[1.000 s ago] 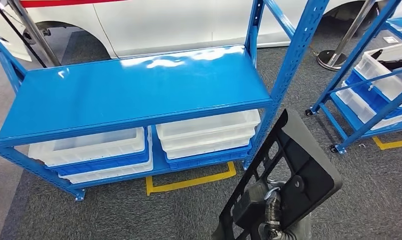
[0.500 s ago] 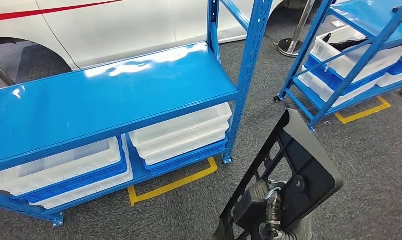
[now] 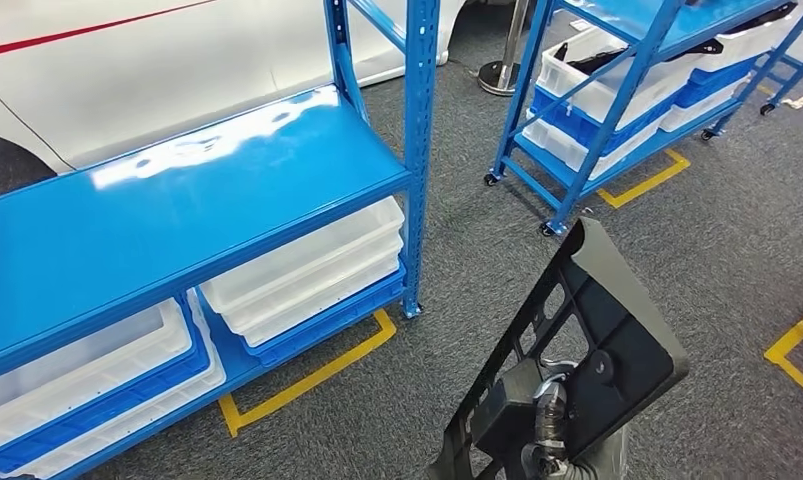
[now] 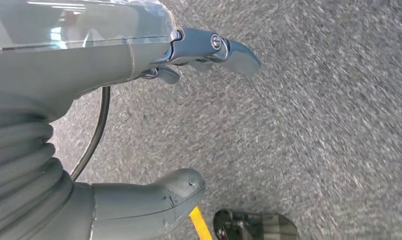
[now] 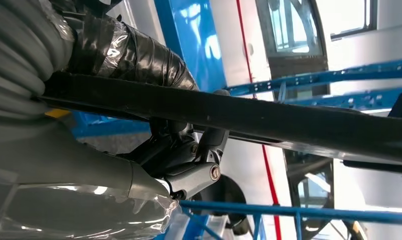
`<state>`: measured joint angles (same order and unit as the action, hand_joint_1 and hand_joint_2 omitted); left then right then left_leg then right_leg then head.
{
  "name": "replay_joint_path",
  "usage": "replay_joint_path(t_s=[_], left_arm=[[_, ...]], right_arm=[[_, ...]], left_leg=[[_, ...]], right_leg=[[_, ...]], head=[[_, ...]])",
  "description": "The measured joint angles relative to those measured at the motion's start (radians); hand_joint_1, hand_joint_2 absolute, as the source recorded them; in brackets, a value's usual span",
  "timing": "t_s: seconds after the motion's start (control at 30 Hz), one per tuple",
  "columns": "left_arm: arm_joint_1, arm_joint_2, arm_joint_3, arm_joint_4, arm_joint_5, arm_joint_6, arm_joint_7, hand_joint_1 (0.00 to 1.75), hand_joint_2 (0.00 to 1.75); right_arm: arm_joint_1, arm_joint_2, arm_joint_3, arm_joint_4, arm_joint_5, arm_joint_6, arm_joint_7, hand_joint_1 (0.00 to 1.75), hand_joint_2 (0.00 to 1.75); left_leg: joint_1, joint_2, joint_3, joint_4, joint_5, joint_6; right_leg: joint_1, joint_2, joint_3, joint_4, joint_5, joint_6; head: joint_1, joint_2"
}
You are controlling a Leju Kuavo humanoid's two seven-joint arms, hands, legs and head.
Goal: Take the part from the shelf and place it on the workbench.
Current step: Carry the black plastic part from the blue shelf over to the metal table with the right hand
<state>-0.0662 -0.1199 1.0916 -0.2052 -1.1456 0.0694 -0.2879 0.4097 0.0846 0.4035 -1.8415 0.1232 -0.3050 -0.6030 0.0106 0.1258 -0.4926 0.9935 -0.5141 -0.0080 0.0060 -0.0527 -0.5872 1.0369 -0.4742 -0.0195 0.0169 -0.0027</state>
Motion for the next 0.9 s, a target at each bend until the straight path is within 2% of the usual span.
replay_joint_path(t_s=[0.03, 0.1, 0.13, 0.17, 0.2, 0.23, 0.27, 0.3, 0.33, 0.37, 0.4, 0.43, 0.47, 0.5, 0.53, 0.57, 0.6, 0.67, 0.7, 0.73, 0.77, 0.8, 0.83, 0.9], left_arm=[[-0.002, 0.000, 0.000, 0.000, -0.001, 0.000, 0.000, 0.00, 1.75], [-0.002, 0.000, 0.001, 0.000, -0.003, 0.001, 0.000, 0.00, 1.75], [0.000, 0.001, 0.003, 0.000, -0.003, 0.002, 0.000, 0.00, 1.75], [0.002, 0.003, 0.004, 0.000, -0.003, 0.002, 0.000, 0.00, 1.75], [0.004, 0.004, 0.006, 0.000, -0.003, 0.002, 0.000, 0.00, 1.75], [0.007, 0.005, 0.007, 0.000, -0.004, 0.002, 0.000, 0.00, 1.75], [0.008, 0.006, 0.007, 0.000, -0.004, 0.002, 0.000, 0.00, 1.75], [0.008, 0.006, 0.007, 0.000, -0.006, 0.002, 0.000, 0.00, 1.75], [0.008, 0.006, 0.007, 0.000, -0.007, 0.002, 0.000, 0.00, 1.75], [0.008, 0.007, 0.008, 0.000, -0.009, 0.002, -0.001, 0.00, 1.75], [0.008, 0.008, 0.008, 0.000, -0.010, 0.002, -0.001, 0.00, 1.75], [0.008, 0.009, 0.008, 0.000, -0.011, 0.003, -0.002, 0.00, 1.75], [0.008, 0.010, 0.008, 0.000, -0.011, 0.003, -0.002, 0.00, 1.75], [0.007, 0.011, 0.008, 0.000, -0.012, 0.003, -0.003, 0.00, 1.75], [0.006, 0.011, 0.008, 0.000, -0.014, 0.003, -0.003, 0.00, 1.75], [0.005, 0.011, 0.008, 0.000, -0.015, 0.003, -0.003, 0.00, 1.75], [0.005, 0.011, 0.008, 0.000, -0.017, 0.003, -0.004, 0.00, 1.75], [0.007, 0.011, 0.008, 0.000, -0.020, 0.003, -0.005, 0.00, 1.75], [0.009, 0.011, 0.008, 0.000, -0.020, 0.003, -0.005, 0.00, 1.75], [0.010, 0.011, 0.009, 0.000, -0.020, 0.003, -0.005, 0.00, 1.75], [0.010, 0.012, 0.009, 0.000, -0.021, 0.004, -0.005, 0.00, 1.75], [0.009, 0.012, 0.009, 0.000, -0.021, 0.004, -0.005, 0.00, 1.75], [0.008, 0.012, 0.009, 0.000, -0.021, 0.004, -0.005, 0.00, 1.75], [0.007, 0.012, 0.009, 0.000, -0.021, 0.003, -0.005, 0.00, 1.75]], right_arm=[[0.002, 0.001, -0.002, 0.000, -0.001, 0.001, -0.001, 1.75, 1.75], [0.002, 0.006, -0.006, -0.001, -0.004, 0.006, -0.004, 1.75, 1.75], [0.002, 0.009, -0.009, -0.001, -0.005, 0.011, -0.006, 1.75, 1.75], [0.002, 0.011, -0.013, -0.001, -0.006, 0.016, -0.007, 1.75, 1.75], [0.002, 0.013, -0.016, -0.001, -0.007, 0.020, -0.007, 1.75, 1.75], [0.004, 0.014, -0.020, 0.000, -0.007, 0.022, -0.007, 1.75, 1.75], [0.004, 0.014, -0.025, 0.000, -0.008, 0.023, -0.007, 1.75, 1.75], [0.005, 0.014, -0.028, 0.000, -0.009, 0.023, -0.008, 1.75, 1.75], [0.006, 0.016, -0.031, 0.000, -0.011, 0.024, -0.009, 1.75, 1.75], [0.006, 0.017, -0.034, 0.000, -0.013, 0.024, -0.010, 1.75, 1.75], [0.007, 0.019, -0.037, 0.000, -0.016, 0.026, -0.012, 1.75, 1.75], [0.010, 0.020, -0.040, 0.000, -0.018, 0.028, -0.014, 1.75, 1.75], [0.013, 0.021, -0.044, -0.001, -0.019, 0.030, -0.016, 1.75, 1.75], [0.018, 0.021, -0.048, -0.001, -0.020, 0.033, -0.017, 1.75, 1.75], [0.023, 0.022, -0.052, -0.002, -0.021, 0.035, -0.018, 1.75, 1.75], [0.028, 0.022, -0.054, -0.003, -0.021, 0.035, -0.019, 1.75, 1.75], [0.030, 0.022, -0.057, -0.005, -0.021, 0.036, -0.019, 1.75, 1.75], [0.031, 0.022, -0.059, -0.008, -0.021, 0.037, -0.020, 1.75, 1.75], [0.031, 0.022, -0.060, -0.008, -0.021, 0.037, -0.020, 1.75, 1.75], [0.033, 0.022, -0.061, -0.008, -0.021, 0.037, -0.020, 1.75, 1.75], [0.034, 0.022, -0.063, -0.008, -0.021, 0.037, -0.020, 1.75, 1.75], [0.035, 0.022, -0.064, -0.008, -0.021, 0.037, -0.020, 1.75, 1.75], [0.036, 0.022, -0.065, -0.008, -0.022, 0.037, -0.020, 1.75, 1.75], [0.036, 0.022, -0.065, -0.008, -0.025, 0.040, -0.021, 1.75, 1.75]], left_leg=[[0.002, -0.005, 0.000, 0.004, -0.006, -0.005], [0.005, -0.053, -0.022, 0.061, -0.049, -0.013], [0.008, -0.085, -0.047, 0.120, -0.084, -0.015], [0.008, -0.106, -0.078, 0.187, -0.118, -0.017], [0.008, -0.115, -0.106, 0.245, -0.141, -0.018], [0.008, -0.119, -0.122, 0.276, -0.142, -0.018], [0.008, -0.121, -0.121, 0.269, -0.123, -0.017], [0.009, -0.127, -0.103, 0.225, -0.088, -0.016], [0.009, -0.140, -0.076, 0.160, -0.046, -0.014], [0.010, -0.164, -0.049, 0.097, -0.019, -0.011], [0.011, -0.185, -0.030, 0.051, -0.005, -0.009], [0.010, -0.199, -0.022, 0.027, -0.003, -0.006], [0.008, -0.204, -0.020, 0.020, -0.007, -0.002], [0.006, -0.194, -0.018, 0.016, -0.005, 0.003], [0.007, -0.181, -0.016, 0.011, -0.001, 0.009], [0.008, -0.168, -0.013, 0.005, 0.004, 0.016], [0.010, -0.154, -0.011, -0.001, 0.009, 0.023], [0.008, -0.124, -0.010, -0.006, 0.012, 0.031], [0.007, -0.107, -0.010, -0.006, 0.011, 0.033], [0.006, -0.092, -0.010, -0.006, 0.010, 0.033], [0.005, -0.076, -0.010, -0.006, 0.009, 0.032], [0.005, -0.063, -0.008, -0.005, 0.007, 0.030], [0.005, -0.051, -0.005, -0.005, 0.004, 0.028], [0.003, -0.030, 0.002, -0.004, -0.003, 0.020]], right_leg=[[-0.002, 0.011, 0.000, -0.005, 0.003, -0.006], [-0.009, 0.033, 0.001, -0.015, 0.012, -0.019], [-0.010, 0.044, 0.000, -0.017, 0.014, -0.024], [-0.010, 0.057, -0.002, -0.016, 0.015, -0.027], [-0.010, 0.070, -0.005, -0.014, 0.015, -0.029], [-0.009, 0.084, -0.006, -0.012, 0.015, -0.029], [-0.009, 0.099, -0.007, -0.009, 0.015, -0.029], [-0.009, 0.114, -0.007, -0.005, 0.015, -0.028], [-0.009, 0.128, -0.007, -0.001, 0.014, -0.027], [-0.008, 0.140, -0.009, 0.004, 0.013, -0.024], [-0.009, 0.153, -0.013, 0.008, 0.013, -0.019], [-0.010, 0.164, -0.018, 0.011, 0.014, -0.013], [-0.012, 0.176, -0.022, 0.011, 0.018, -0.006], [-0.014, 0.188, -0.027, 0.009, 0.022, 0.002], [-0.015, 0.191, -0.029, 0.009, 0.024, 0.008], [-0.014, 0.176, -0.035, 0.018, 0.018, 0.013], [-0.012, 0.150, -0.048, 0.044, 0.000, 0.017], [-0.012, 0.088, -0.096, 0.148, -0.060, 0.022], [-0.014, 0.073, -0.126, 0.212, -0.089, 0.025], [-0.018, 0.066, -0.147, 0.258, -0.103, 0.028], [-0.021, 0.060, -0.152, 0.275, -0.101, 0.031], [-0.023, 0.055, -0.138, 0.253, -0.082, 0.032], [-0.025, 0.044, -0.103, 0.194, -0.051, 0.031], [-0.020, 0.001, -0.029, 0.062, -0.011, 0.025]], head=[[0.000, 0.000], [0.000, 0.000], [-0.001, 0.000], [-0.001, 0.000], [-0.001, 0.000], [-0.001, 0.000], [-0.001, 0.000], [-0.001, 0.000], [-0.001, 0.000], [-0.001, 0.000], [-0.001, 0.000], [-0.001, 0.000], [-0.001, 0.000], [-0.001, 0.000], [-0.001, 0.000], [0.000, 0.000], [0.000, 0.000], [0.001, 0.000], [0.001, 0.000], [0.001, 0.000], [0.001, 0.000], [0.001, 0.000], [0.001, 0.000], [0.001, 0.000]])
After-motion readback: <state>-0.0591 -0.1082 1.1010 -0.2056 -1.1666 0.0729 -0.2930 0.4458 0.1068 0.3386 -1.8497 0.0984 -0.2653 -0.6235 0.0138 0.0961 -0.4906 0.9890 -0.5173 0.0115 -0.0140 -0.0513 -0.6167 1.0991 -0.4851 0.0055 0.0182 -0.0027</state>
